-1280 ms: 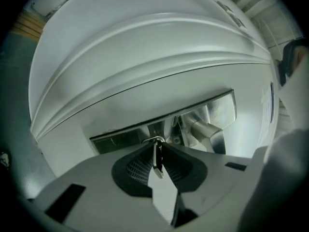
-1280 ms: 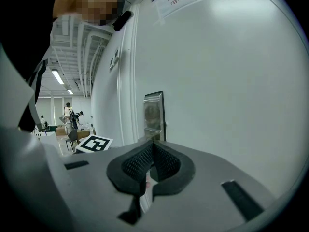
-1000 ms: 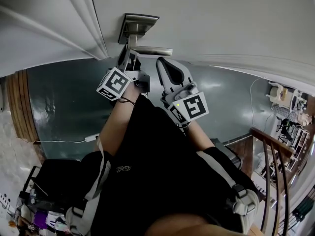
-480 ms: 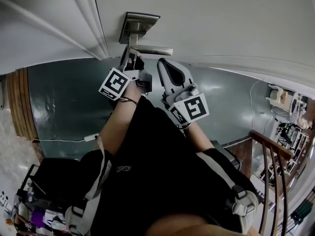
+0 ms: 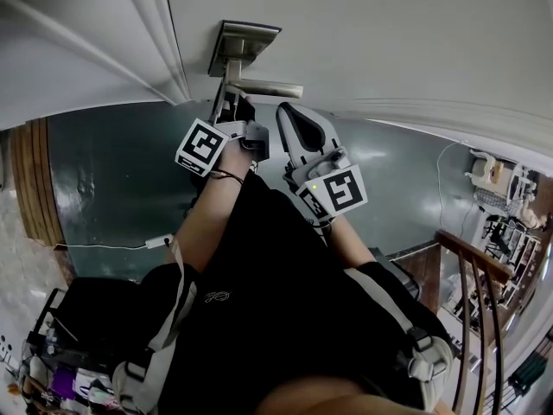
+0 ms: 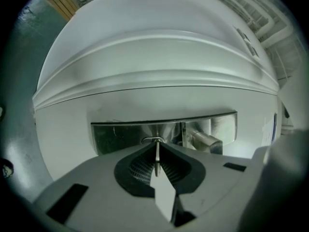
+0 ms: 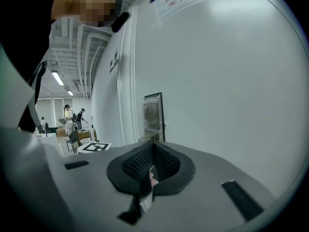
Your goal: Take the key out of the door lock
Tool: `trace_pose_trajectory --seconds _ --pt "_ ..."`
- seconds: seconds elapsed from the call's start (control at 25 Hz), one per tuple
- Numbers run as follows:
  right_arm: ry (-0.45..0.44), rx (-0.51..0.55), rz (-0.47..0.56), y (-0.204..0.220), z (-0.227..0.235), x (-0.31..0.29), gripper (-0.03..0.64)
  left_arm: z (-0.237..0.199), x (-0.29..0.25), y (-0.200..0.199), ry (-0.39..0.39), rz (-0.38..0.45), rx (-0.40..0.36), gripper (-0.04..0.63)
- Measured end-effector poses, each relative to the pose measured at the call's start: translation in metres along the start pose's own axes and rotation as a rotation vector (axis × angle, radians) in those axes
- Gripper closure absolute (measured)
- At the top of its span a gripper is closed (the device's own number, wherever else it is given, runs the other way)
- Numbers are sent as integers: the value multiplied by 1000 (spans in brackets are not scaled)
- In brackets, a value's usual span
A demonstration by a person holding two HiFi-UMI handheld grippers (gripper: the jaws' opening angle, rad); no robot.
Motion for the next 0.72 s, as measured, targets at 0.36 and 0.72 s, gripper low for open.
trace_pose_trajectory --seconds 0.36,0.72 --pt "-5 -2 -2 1 -4 3 609 2 1 0 -10 -1 -30 560" --pt "4 -1 -2 -2 1 4 609 3 3 0 22 8 9 561"
Point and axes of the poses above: the fingertips, and each gripper's own axes: x backward along the fingers, z to its right, y out of its underside, the point moved 5 cm from there along x, backward along the fingers, and after that the axes turned 12 degrees about -z, right-handed, at the moved point
